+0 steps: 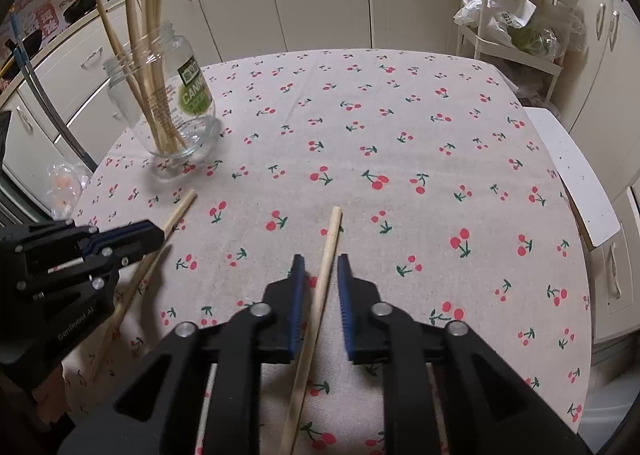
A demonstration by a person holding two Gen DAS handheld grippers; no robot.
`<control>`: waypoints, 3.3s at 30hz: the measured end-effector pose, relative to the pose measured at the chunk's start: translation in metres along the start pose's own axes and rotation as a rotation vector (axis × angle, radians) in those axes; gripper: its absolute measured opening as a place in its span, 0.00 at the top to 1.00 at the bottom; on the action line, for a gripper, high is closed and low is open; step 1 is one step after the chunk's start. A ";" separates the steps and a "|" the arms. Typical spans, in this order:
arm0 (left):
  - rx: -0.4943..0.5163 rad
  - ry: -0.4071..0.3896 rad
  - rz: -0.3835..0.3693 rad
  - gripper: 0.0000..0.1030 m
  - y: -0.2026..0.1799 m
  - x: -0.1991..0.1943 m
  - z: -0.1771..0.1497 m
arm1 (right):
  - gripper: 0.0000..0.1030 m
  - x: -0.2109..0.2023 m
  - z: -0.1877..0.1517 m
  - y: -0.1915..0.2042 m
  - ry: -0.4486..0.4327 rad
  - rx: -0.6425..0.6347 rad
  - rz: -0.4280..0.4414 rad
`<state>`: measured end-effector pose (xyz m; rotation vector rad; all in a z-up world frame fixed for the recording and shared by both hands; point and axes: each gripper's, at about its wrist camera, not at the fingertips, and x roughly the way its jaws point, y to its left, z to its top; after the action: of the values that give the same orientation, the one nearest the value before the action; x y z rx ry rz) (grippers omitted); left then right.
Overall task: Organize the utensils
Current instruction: 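Grasp a loose wooden stick with the left tool while the right tool grasps another, then lift the held sticks with both tools and lower them into the glass jar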
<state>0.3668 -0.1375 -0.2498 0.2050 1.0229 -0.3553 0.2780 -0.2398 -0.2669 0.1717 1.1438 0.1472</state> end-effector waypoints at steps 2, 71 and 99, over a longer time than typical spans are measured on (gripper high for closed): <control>-0.016 0.000 -0.001 0.75 0.003 0.003 0.003 | 0.82 0.002 0.001 0.003 0.000 -0.021 -0.008; -0.419 -0.999 0.111 0.95 0.093 -0.076 0.100 | 0.94 -0.029 0.027 -0.001 -0.360 0.310 0.354; -0.436 -1.045 0.120 0.95 0.100 -0.088 0.109 | 0.94 -0.024 0.028 -0.003 -0.341 0.332 0.378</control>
<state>0.4501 -0.0642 -0.1185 -0.3006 0.0341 -0.0832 0.2933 -0.2490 -0.2345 0.6841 0.7788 0.2516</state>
